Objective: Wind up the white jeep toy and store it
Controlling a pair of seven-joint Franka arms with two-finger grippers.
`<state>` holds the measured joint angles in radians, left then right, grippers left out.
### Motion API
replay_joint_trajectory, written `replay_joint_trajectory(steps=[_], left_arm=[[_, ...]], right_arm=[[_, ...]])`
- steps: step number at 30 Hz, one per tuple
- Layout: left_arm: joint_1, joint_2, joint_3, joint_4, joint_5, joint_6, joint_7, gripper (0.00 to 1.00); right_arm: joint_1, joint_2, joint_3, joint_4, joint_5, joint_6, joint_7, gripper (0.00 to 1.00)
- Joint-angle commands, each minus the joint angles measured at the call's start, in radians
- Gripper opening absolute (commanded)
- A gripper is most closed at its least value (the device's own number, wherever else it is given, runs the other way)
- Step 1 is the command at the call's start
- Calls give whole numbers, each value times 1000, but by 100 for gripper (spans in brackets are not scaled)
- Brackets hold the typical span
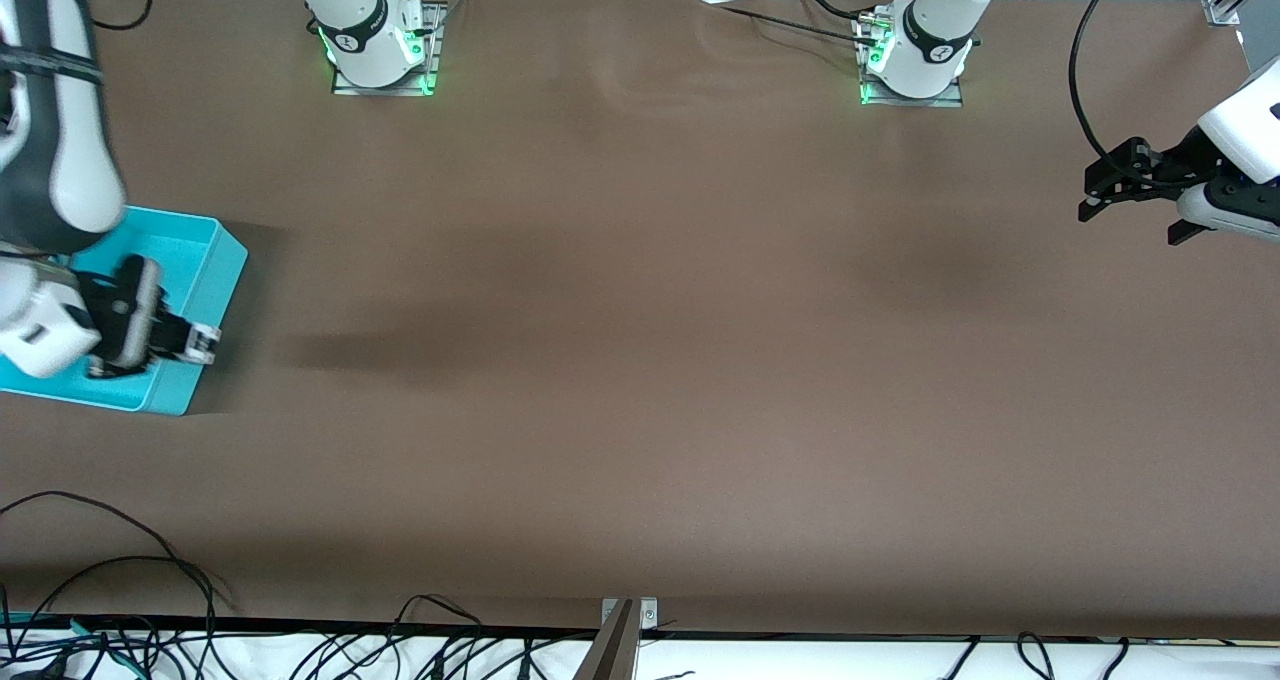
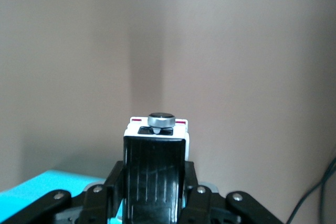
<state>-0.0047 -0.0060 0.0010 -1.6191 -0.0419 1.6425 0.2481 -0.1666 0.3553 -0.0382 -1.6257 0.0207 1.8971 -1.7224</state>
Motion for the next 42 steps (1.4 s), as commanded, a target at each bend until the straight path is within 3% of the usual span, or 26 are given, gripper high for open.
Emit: replay_joint_trajectory(steps=[1, 4, 8, 18, 25, 33, 42], left_arm=[[2, 15, 1, 38, 7, -29, 16, 100], [0, 15, -1, 39, 2, -29, 17, 100], [-6, 15, -1, 50, 2, -29, 17, 100], [5, 15, 4, 65, 2, -30, 16, 100], [-3, 69, 1, 64, -1, -30, 19, 100], [18, 83, 10, 105, -1, -36, 19, 100], [58, 74, 2, 176, -9, -145, 20, 100]], right_arm=[[-22, -29, -83, -28, 44, -44, -98, 12], [-42, -27, -136, -60, 76, -46, -156, 12], [-88, -12, -164, -102, 126, -15, -267, 12], [-160, 63, -163, -177, 140, 121, -335, 12], [-169, 91, -163, -249, 226, 235, -428, 12], [-175, 148, -163, -250, 255, 295, -444, 13], [-183, 186, -161, -246, 312, 319, -502, 17]])
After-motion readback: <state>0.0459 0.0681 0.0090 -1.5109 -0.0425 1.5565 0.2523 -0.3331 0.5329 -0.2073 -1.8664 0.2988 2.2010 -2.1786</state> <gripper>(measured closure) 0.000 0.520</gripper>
